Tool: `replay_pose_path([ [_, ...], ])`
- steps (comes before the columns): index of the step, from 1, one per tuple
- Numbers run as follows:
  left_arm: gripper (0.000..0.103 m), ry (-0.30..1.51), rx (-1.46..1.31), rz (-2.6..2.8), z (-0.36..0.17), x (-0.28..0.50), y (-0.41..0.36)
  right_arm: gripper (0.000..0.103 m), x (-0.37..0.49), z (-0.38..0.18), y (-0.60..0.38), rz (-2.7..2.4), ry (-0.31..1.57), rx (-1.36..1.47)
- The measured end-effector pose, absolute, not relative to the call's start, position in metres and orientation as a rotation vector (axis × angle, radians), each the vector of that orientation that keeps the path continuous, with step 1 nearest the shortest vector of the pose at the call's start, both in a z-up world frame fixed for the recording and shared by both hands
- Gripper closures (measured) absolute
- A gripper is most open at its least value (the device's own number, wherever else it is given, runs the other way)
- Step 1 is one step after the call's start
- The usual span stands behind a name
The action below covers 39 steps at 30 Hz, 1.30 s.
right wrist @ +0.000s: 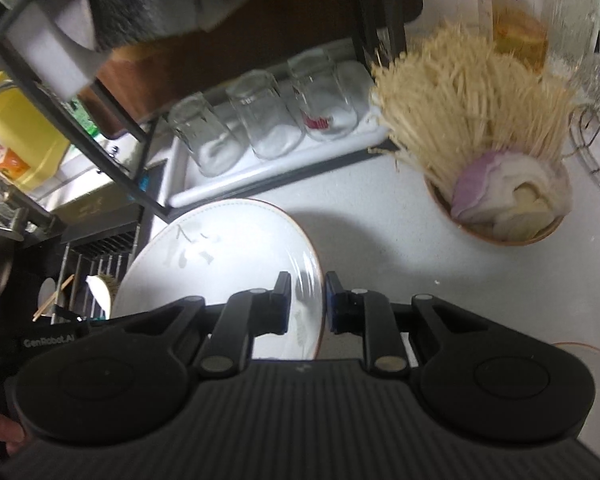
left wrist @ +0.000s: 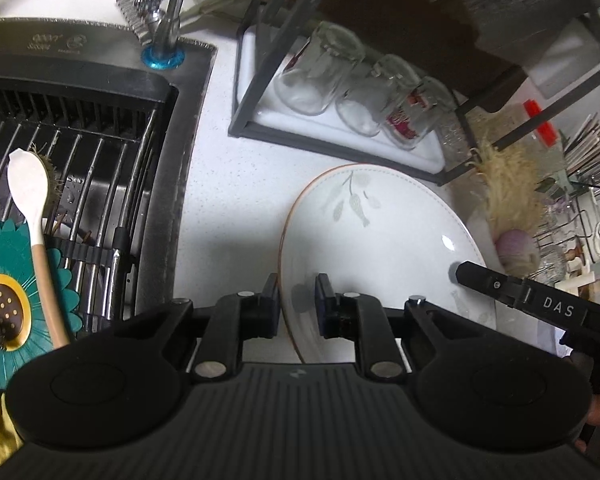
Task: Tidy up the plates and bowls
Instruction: 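Close both grippers on the rim of the second leaf-pattern plate, then carry the second plate with both grippers over the plate stack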
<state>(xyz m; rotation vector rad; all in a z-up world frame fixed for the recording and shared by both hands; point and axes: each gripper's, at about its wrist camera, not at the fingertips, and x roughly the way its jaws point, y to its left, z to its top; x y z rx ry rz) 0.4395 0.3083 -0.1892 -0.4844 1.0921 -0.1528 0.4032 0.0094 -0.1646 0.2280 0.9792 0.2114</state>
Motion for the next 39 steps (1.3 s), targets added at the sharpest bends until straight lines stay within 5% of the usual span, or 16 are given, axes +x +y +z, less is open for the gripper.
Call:
replay_pose_path([
  [39,0.082,0.997,-0.435,-0.242,-0.104,0.369,0.207,0.082,0.297,-0.080,-0.095,0.248,0.803,0.274],
])
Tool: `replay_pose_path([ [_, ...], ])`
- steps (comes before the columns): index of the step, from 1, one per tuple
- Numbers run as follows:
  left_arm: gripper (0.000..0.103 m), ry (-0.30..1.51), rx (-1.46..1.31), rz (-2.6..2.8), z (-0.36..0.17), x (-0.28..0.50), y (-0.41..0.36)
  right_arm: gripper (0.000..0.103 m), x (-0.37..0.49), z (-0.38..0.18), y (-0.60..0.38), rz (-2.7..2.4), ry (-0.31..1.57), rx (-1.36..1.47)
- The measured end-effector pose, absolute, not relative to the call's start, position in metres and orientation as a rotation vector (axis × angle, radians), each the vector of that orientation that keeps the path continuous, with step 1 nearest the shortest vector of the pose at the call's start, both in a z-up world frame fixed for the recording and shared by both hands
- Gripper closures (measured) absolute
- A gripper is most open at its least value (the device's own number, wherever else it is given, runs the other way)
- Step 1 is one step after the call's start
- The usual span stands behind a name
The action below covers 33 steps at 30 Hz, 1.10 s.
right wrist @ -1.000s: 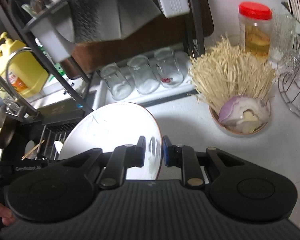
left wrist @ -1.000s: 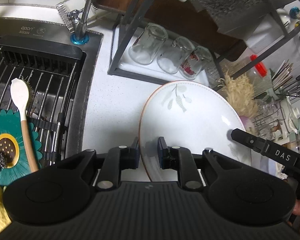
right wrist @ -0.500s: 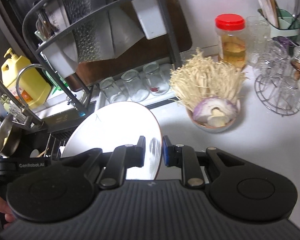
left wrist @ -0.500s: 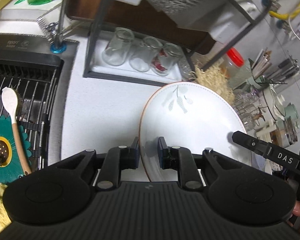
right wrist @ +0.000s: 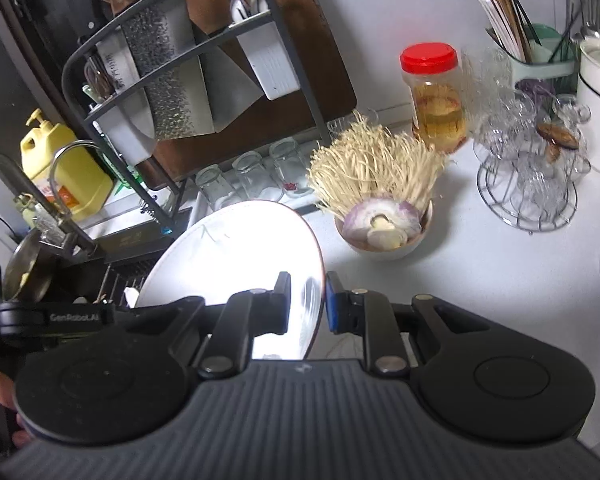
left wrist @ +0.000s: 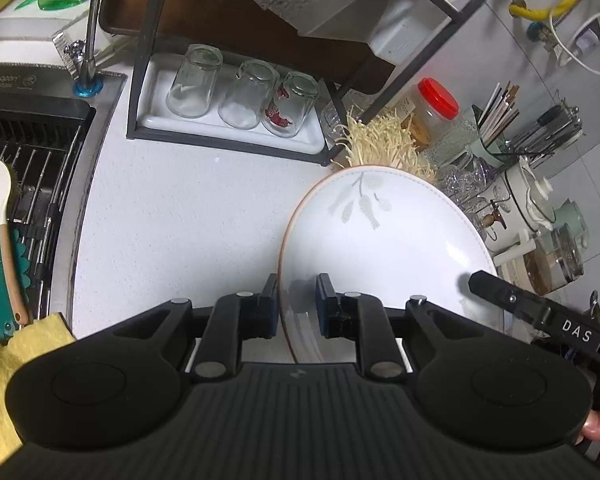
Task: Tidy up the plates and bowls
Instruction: 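Carry the second plate with both grippers over the plate stack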
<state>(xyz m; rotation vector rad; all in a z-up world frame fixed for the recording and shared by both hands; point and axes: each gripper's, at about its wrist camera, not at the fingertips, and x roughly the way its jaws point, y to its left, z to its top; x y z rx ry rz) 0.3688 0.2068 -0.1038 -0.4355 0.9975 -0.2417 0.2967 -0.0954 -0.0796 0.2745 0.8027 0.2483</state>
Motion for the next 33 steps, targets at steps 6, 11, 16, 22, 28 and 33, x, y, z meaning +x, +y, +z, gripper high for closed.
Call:
replay_pose_path([
  [6,0.082,1.006,-0.429,-0.234,-0.105,0.351,0.187,0.082,0.278,-0.083,-0.116,0.275,0.807,0.283],
  [11,0.082,1.049,-0.408,-0.226,-0.118,0.341,0.157,0.082,0.267,-0.098,-0.141,0.262,0.843,0.297],
  [16,0.082,1.099,-0.406,-0.231,-0.138,0.335,0.126,0.082,0.259,-0.114,-0.165,0.232,0.867,0.288],
  [22,0.082,1.161,-0.397,-0.250,-0.163,0.338,0.096,0.082,0.257,-0.135,-0.192,0.203,0.899,0.281],
  [28,0.082,1.206,-0.383,-0.246,-0.181,0.344,0.077,0.083,0.253,-0.155,-0.208,0.188,0.916,0.285],
  [33,0.082,1.227,-0.377,-0.232,-0.194,0.351,0.069,0.087,0.253,-0.171,-0.215,0.172,0.928,0.292],
])
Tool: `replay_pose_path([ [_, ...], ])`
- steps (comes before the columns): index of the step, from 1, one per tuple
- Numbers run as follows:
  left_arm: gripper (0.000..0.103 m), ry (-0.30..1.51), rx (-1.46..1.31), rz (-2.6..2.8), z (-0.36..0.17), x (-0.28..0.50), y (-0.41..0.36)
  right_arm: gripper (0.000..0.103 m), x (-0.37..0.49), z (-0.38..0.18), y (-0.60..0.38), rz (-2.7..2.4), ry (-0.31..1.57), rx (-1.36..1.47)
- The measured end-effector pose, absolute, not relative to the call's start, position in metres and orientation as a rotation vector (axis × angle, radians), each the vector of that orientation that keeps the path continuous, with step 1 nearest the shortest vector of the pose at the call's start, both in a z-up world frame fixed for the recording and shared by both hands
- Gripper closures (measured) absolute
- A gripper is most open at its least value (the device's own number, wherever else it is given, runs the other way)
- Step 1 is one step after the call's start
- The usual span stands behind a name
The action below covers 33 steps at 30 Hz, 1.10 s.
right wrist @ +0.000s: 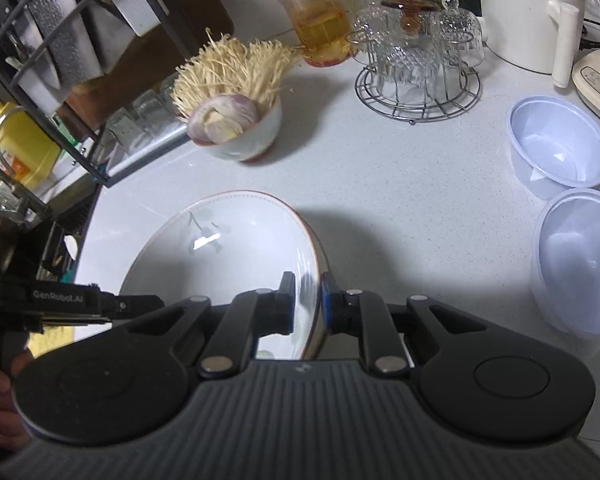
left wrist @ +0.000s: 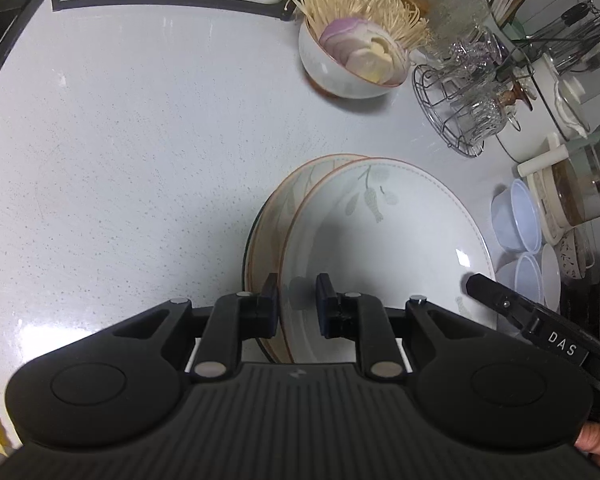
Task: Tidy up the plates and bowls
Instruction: 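Carry the second plate with both grippers over the plate stack, then lower the leaf-pattern plate onto the stack and open both grippers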
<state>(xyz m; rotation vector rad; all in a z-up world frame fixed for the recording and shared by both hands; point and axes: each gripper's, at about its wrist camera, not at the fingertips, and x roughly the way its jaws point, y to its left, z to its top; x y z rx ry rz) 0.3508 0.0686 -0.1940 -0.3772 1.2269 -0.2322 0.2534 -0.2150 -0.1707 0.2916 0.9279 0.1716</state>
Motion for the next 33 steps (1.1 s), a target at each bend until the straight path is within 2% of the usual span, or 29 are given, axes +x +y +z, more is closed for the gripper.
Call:
replay_pose_path([
  [6,0.082,1.241,-0.375,-0.230,-0.202,0.354,0.064,0.093,0.257,-0.183,-0.220,0.148,0.937,0.307],
  [33,0.082,1.187,-0.618,-0.195,-0.199,0.327,0.101,0.090,0.269,-0.195,-0.204,0.138,0.938,0.242],
])
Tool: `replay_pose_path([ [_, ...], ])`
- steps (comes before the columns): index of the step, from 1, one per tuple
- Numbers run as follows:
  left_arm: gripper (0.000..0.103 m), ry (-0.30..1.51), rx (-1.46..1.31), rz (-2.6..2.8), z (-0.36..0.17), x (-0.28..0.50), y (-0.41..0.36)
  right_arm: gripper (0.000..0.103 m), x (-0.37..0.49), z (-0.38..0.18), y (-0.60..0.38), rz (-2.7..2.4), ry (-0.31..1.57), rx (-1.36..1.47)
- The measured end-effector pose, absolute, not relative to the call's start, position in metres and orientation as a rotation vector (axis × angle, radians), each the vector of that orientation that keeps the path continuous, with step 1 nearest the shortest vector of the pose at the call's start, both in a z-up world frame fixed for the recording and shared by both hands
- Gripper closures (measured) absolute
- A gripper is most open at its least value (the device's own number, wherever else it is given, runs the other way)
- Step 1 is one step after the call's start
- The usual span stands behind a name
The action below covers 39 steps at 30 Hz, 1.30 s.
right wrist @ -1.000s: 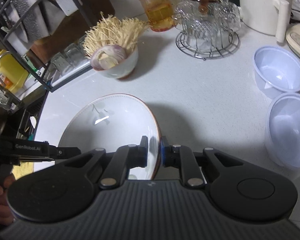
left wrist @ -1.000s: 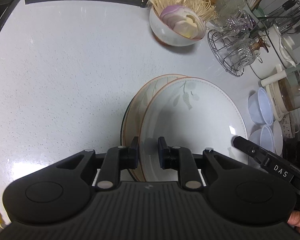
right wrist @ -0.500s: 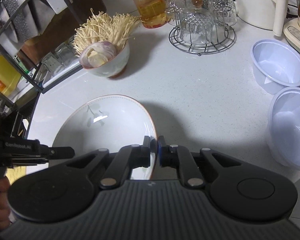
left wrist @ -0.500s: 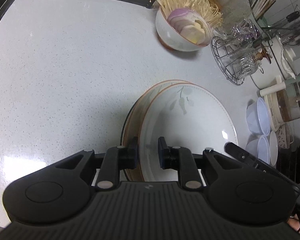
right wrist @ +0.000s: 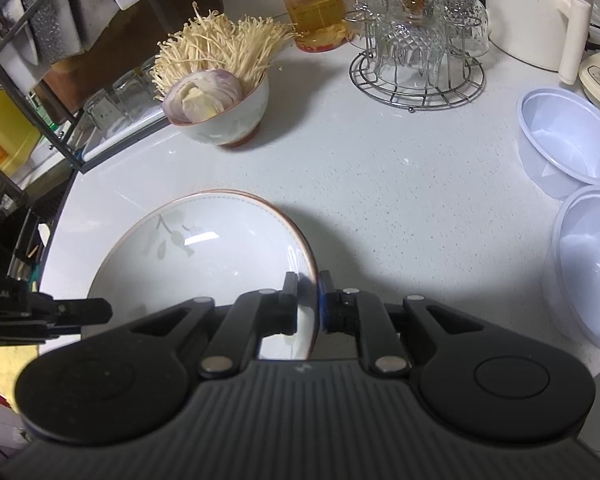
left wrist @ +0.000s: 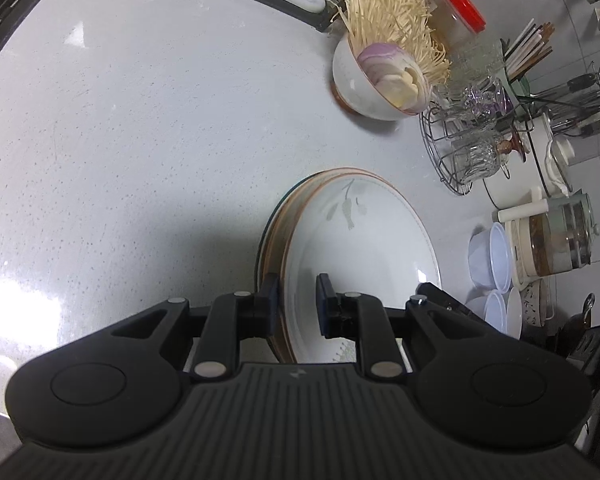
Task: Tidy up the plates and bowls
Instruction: 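Lower the leaf-pattern plate onto the stack and open both grippers, then move both grippers to the light blue plastic bowl by the kettle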
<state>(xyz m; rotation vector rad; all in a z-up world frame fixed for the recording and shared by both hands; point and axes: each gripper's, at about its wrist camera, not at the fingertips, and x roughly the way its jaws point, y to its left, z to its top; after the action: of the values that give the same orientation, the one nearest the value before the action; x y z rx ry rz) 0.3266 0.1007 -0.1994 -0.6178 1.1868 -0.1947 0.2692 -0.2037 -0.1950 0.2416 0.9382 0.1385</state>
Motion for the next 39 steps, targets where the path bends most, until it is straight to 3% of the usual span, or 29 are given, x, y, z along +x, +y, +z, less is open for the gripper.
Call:
replay_pose_path([
  [17,0.082,1.114,-0.536,-0.141,-0.161,0.304,0.109,0.088,0.271,-0.190,-0.202,0.135,0.901,0.235],
  [24,0.082,1.046,-0.451,-0.154,-0.118,0.294,0.101,0.071,0.261,-0.154,-0.200,0.145,0.830,0.235],
  [39,0.082,0.881,-0.297,-0.228,-0.045,0.260,0.078,0.070,0.208,-0.074,-0.190,0.180,0.689,0.285],
])
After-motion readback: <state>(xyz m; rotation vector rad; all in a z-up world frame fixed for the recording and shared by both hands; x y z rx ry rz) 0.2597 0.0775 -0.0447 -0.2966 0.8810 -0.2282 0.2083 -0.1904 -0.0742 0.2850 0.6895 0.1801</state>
